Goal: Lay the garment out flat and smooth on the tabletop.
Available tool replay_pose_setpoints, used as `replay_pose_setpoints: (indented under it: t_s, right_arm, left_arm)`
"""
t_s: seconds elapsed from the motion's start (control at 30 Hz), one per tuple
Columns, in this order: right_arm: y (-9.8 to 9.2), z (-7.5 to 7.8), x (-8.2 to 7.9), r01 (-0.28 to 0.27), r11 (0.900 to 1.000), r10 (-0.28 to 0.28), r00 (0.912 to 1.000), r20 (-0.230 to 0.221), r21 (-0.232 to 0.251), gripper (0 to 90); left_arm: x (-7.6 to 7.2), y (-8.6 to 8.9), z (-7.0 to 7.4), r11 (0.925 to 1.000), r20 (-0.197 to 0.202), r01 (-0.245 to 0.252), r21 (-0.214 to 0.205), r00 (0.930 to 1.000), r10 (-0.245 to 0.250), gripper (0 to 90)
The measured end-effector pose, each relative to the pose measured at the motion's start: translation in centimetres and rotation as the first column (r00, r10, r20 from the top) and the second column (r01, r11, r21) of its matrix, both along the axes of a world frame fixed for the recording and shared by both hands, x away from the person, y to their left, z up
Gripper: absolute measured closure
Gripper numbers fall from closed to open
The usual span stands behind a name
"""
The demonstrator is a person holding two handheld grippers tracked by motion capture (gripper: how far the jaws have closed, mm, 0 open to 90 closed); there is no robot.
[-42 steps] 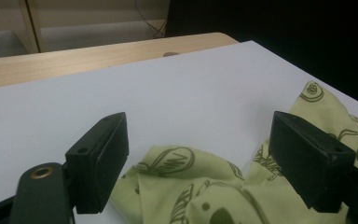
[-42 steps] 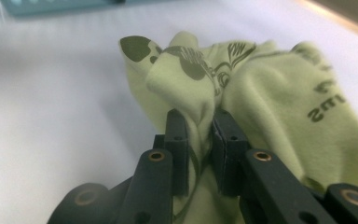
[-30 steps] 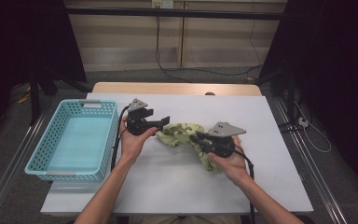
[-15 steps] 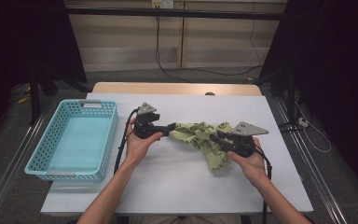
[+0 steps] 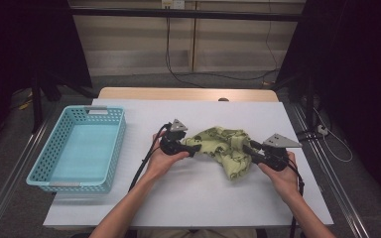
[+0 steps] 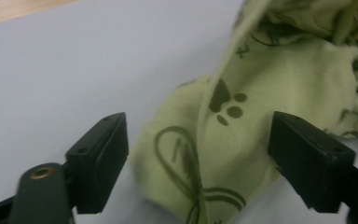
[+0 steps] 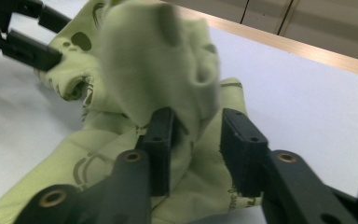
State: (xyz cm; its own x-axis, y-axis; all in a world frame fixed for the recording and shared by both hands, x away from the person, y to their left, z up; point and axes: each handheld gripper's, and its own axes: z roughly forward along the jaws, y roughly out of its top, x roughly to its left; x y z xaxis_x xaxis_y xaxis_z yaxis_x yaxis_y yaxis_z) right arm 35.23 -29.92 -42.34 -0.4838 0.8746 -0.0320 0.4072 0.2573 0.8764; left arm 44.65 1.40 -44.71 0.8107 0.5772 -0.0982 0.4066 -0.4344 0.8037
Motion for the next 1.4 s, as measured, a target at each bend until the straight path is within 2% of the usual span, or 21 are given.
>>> replay_pose_setpoints:
  t_s: [0.13,0.17,0.27,0.33,0.37,0.43,0.53,0.57,0.67,0.77,0.87,0.93,1.03,1.07,1.1,1.13,1.17,1.2,1.23,1.33,1.4]
  right_arm:
    - [0.4,0.1,0.0,-0.029,0.9994,0.029,0.9995,0.014,-0.021,80.5]
    - [0.4,0.1,0.1,-0.029,0.9994,0.029,0.9995,0.014,-0.019,82.1]
    - [-0.1,-0.1,0.6,-0.006,0.9999,0.006,1.0,0.007,0.01,80.6]
    - [-0.5,-0.2,0.7,0.021,0.9997,-0.021,0.9997,0.01,0.016,77.4]
    - [-0.7,-0.1,0.7,0.026,0.9994,-0.027,0.9996,0.012,0.021,74.8]
    - [-1.0,0.2,0.4,0.029,0.9989,-0.03,0.9994,0.019,0.036,73.2]
    - [-1.1,0.6,0.1,0.041,0.9988,-0.042,0.9984,0.037,0.028,71.7]
    - [-1.2,0.8,0.0,0.045,0.9987,-0.046,0.9979,0.045,0.025,70.4]
    - [-1.1,1.4,-0.4,0.042,0.9987,-0.044,0.9961,0.076,0.03,67.4]
    - [-0.1,1.9,-1.2,-0.017,0.9989,0.012,0.9949,0.1,0.044,67.1]
    - [1.3,1.9,-1.5,-0.077,0.9958,0.072,0.9932,0.092,0.05,58.7]
    - [2.1,1.6,-1.3,-0.071,0.9971,0.068,0.9943,0.082,0.028,48.2]
    - [2.9,0.9,-0.4,-0.079,0.9968,0.078,0.9942,0.074,0.015,47.6]
    - [3.1,0.8,-0.2,-0.071,0.9974,0.07,0.9954,0.066,0.008,49.5]
    - [3.1,0.6,0.1,-0.068,0.9976,0.068,0.9956,0.064,0.004,59.9]
    - [3.1,0.6,0.2,-0.073,0.9973,0.072,0.9951,0.067,0.006,66.4]
    - [3.0,0.6,0.2,-0.069,0.9976,0.069,0.9956,0.064,0.004,72.4]
    - [2.8,0.7,0.2,-0.07,0.9976,0.07,0.995,0.071,-0.002,79.2]
    - [2.5,0.8,0.0,-0.057,0.9983,0.058,0.9952,0.079,-0.007,81.6]
    - [1.3,1.5,-0.7,-0.043,0.9983,0.039,0.9934,0.108,0.038,83.6]
    - [0.2,1.9,-1.2,-0.024,0.9985,0.017,0.9921,0.124,0.049,83.7]
  left_arm:
    - [0.1,-0.5,-0.2,1.0,-0.017,-0.001,0.008,0.9999,0.001,27.7]
    - [0.2,-0.5,-0.4,0.9998,-0.031,-0.016,-0.009,0.9994,0.016,30.1]
    - [0.3,-0.1,-0.6,0.9994,-0.075,-0.007,-0.035,0.9972,0.004,54.3]
    - [0.3,-0.1,-0.4,0.9993,-0.079,0.012,-0.037,0.9968,-0.014,75.3]
    - [0.2,-0.1,-0.3,0.9994,-0.076,0.011,-0.033,0.997,-0.014,80.9]
    - [0.1,0.1,0.3,0.9987,-0.065,0.011,-0.051,0.9978,-0.014,82.6]
    - [0.1,0.9,1.5,0.9957,-0.063,-0.002,-0.093,0.998,-0.004,82.8]
    - [0.0,1.2,1.9,0.9933,-0.057,-0.01,-0.115,0.9984,0.003,82.9]
    - [-0.3,2.4,3.4,0.9903,-0.031,-0.007,-0.139,0.9995,0.002,82.8]
    - [-0.6,3.4,4.5,0.9886,-0.016,-0.008,-0.15,0.9999,0.005,82.8]
    - [-0.7,4.0,4.9,0.9829,-0.022,-0.019,-0.183,0.9996,0.015,82.8]
    - [-0.7,4.2,4.9,0.9838,-0.025,-0.008,-0.179,0.9997,0.004,82.7]
    - [-0.8,4.0,4.8,0.9838,-0.028,-0.005,-0.179,0.9996,0.0,82.7]
    - [-0.8,3.9,4.7,0.9829,-0.029,-0.013,-0.184,0.9995,0.008,82.7]
    - [-0.7,3.9,4.7,0.984,-0.028,-0.018,-0.177,0.9995,0.013,82.6]
    - [-0.7,4.0,4.7,0.9837,-0.037,-0.022,-0.178,0.9992,0.016,82.6]
    - [-0.5,4.2,4.6,0.9849,-0.026,-0.03,-0.171,0.9993,0.026,82.6]
    - [-0.5,4.3,4.6,0.9824,-0.033,-0.05,-0.18,0.9984,0.045,82.6]
    - [-0.3,4.6,4.5,0.9822,-0.034,-0.061,-0.178,0.9978,0.056,82.6]
    - [0.2,5.5,4.1,0.9812,-0.051,-0.101,-0.165,0.9943,0.094,82.6]
    - [0.5,6.1,3.9,0.9796,-0.061,-0.114,-0.165,0.9926,0.106,82.6]
